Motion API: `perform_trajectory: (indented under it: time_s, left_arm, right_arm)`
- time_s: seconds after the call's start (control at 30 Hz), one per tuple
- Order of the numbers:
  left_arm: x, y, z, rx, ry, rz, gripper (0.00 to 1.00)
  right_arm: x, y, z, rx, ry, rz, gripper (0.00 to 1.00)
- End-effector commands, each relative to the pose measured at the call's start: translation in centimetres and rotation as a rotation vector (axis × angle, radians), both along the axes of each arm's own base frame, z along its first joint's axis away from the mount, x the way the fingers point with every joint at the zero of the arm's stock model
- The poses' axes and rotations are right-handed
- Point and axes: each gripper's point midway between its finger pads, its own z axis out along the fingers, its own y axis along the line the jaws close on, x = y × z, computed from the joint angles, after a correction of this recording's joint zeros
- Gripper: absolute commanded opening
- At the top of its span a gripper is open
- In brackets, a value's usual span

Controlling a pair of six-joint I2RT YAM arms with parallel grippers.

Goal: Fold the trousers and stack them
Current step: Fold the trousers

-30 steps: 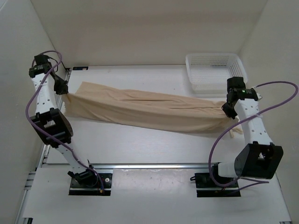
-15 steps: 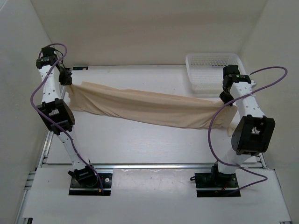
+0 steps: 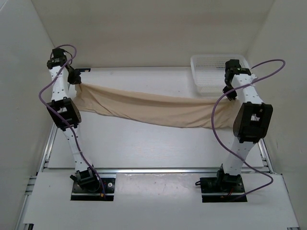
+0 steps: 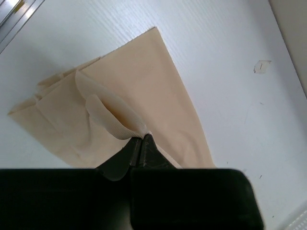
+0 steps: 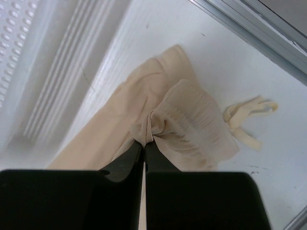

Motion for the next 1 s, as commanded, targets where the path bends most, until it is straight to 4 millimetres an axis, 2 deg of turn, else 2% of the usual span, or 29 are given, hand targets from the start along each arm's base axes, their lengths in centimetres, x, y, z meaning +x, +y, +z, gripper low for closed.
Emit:
perform_trajectory:
  time_s: [0.0,0.03,0.07,0.1,0.13,0.17,0.2,0.23,0.27,0.3,0.33,0.37,0.4,0.43,0.47,0.5,0.53,0.57,0.6,0.63,0.67,0.7,0.73,0.77,0.8,0.83,0.97]
  left_arm:
    - [2.9,0.7,2.8,0.019,-0.143,-0.018,0.10]
    - [3.4,-0.1,2.7,0.015,-0.150,-0.045,0.10]
    - [4.1,0.1,3.4,0.026,-0.185,-0.045,0.10]
    - [4.7,-0.4,3.2,0.028,-0.195,-0.056,0.10]
    - [5.1,-0.6,3.9,0.022,-0.219,-0.067,0.17]
    - [5.5,-1.1,4.1,0.001,-0.241,-0.089,0.33]
    - [5.7,-1.2,5.0,0.005,-0.265,-0.104,0.69]
    - [5.6,-1.2,6.2,0.011,-0.284,-0.105,0.85]
    - [5.1,-1.3,6.1,0.016,-0.271,-0.115,0.98]
    - [4.7,-1.4,6.5,0.029,-0.268,-0.131,1.00]
    - [3.9,-1.5,8.5,0.045,-0.291,-0.141,1.00]
    - [3.3,-1.6,9.2,0.053,-0.292,-0.149,1.00]
    - [2.2,-1.4,8.0,0.065,-0.237,-0.143,1.00]
    - [1.1,-1.5,10.0,0.084,-0.256,-0.133,1.00]
    - [0.0,-1.5,9.9,0.097,-0.227,-0.135,1.00]
    - [-1.0,-1.1,9.7,0.120,-0.201,-0.127,1.00]
    - [-2.8,-1.4,6.9,0.098,-0.107,-0.122,1.00]
    - [-4.2,-1.6,7.7,0.106,-0.103,-0.116,0.98]
    - [-5.7,-1.3,6.6,0.099,-0.059,-0.102,0.90]
    - [-7.8,-1.3,3.6,0.077,0.035,-0.089,0.88]
    - [-8.6,-1.5,3.4,0.075,0.040,-0.090,0.88]
    - [-9.4,-1.2,2.2,0.065,0.069,-0.079,0.88]
    - [-10.3,-0.7,1.0,0.042,0.099,-0.066,0.91]
    - [-11.1,-0.8,-1.0,0.010,0.149,-0.066,0.98]
    - [-11.3,-1.0,-1.8,-0.007,0.166,-0.071,1.00]
    - [-11.4,-0.5,-2.4,-0.013,0.178,-0.060,1.00]
    - [-11.1,-0.1,-5.2,-0.042,0.225,-0.056,1.00]
  right_arm:
    - [2.3,-1.5,1.2,-0.063,-0.046,-0.025,0.00]
    - [2.6,-1.6,0.5,-0.063,-0.033,-0.025,0.00]
    - [2.8,-1.6,0.1,-0.062,-0.031,-0.025,0.01]
    - [3.0,-1.6,0.4,-0.063,-0.040,-0.025,0.04]
    - [3.3,-1.6,0.0,-0.063,-0.042,-0.025,0.16]
    - [3.3,-1.8,-0.1,-0.049,-0.042,-0.030,0.24]
    - [3.2,-1.9,0.5,-0.052,-0.051,-0.023,0.33]
    - [2.9,-1.7,1.2,-0.045,-0.070,-0.020,0.50]
    - [2.5,-1.7,2.5,-0.054,-0.092,-0.002,0.59]
    - [2.0,-1.5,2.7,-0.049,-0.090,0.009,0.66]
    - [1.1,-1.5,2.4,-0.051,-0.072,0.017,0.72]
    - [0.5,-1.7,2.6,-0.046,-0.067,0.019,0.74]
    - [-0.3,-1.7,3.7,-0.048,-0.090,0.018,0.75]
    - [-1.0,-1.3,3.6,-0.029,-0.087,0.027,0.75]
    - [-2.7,-1.3,2.2,-0.013,-0.043,0.024,0.77]
    - [-3.8,-1.3,2.6,0.008,-0.055,0.020,0.77]
    - [-4.9,-0.9,1.9,0.046,-0.041,0.026,0.77]
    - [-6.7,-0.3,-0.3,0.092,0.010,0.031,0.78]
    - [-7.4,0.6,-0.5,0.162,-0.012,0.033,0.78]
    - [-8.2,1.1,-1.3,0.203,-0.004,0.038,0.78]
    - [-9.0,1.2,-2.2,0.250,-0.001,0.029,0.78]
    - [-10.2,1.8,-3.7,0.303,0.007,0.029,0.78]
    - [-10.7,2.3,-4.5,0.350,0.009,0.042,0.78]
    - [-11.0,3.1,-4.8,0.439,-0.014,0.047,0.78]
    - [-11.5,3.5,-5.9,0.469,-0.007,0.056,0.78]
    - [-11.5,3.9,-6.2,0.486,-0.007,0.077,0.78]
    - [-11.2,4.6,-5.9,0.517,-0.031,0.126,0.81]
